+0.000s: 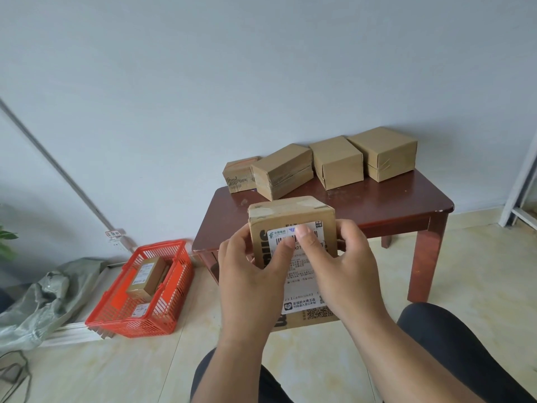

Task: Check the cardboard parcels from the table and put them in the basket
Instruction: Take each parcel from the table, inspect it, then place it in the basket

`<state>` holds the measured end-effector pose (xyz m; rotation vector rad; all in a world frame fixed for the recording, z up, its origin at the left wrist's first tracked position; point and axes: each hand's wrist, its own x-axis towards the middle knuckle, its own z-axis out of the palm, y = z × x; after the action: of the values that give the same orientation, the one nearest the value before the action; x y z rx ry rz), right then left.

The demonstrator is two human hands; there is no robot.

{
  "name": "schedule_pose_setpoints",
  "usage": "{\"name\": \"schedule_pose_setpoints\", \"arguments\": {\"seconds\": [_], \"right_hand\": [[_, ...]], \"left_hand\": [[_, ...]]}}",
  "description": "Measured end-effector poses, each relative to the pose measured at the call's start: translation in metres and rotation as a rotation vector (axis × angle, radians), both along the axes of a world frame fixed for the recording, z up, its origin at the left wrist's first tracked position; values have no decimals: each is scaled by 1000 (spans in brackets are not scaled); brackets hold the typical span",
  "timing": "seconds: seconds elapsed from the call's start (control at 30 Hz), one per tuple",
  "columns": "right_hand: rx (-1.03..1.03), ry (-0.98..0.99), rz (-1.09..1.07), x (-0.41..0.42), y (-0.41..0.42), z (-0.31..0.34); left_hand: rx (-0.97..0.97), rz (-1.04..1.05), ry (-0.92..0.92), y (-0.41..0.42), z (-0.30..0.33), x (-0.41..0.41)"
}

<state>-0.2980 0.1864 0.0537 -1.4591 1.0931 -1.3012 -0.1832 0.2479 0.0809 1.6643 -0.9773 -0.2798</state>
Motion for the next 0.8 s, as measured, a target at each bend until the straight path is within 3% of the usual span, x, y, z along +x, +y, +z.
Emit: {"name": "schedule_pose_setpoints", "arguments": {"seconds": [0.2, 0.47, 0.8], "right_hand": [[-61, -8, 23, 4, 6, 1], [123, -73, 57, 2, 3, 3], [186, -159, 150, 7, 11, -1]], "left_hand": [[-56, 57, 22, -4, 5, 7], [-61, 70, -4, 3, -8, -8], [-87, 57, 62, -5, 4, -6]]}}
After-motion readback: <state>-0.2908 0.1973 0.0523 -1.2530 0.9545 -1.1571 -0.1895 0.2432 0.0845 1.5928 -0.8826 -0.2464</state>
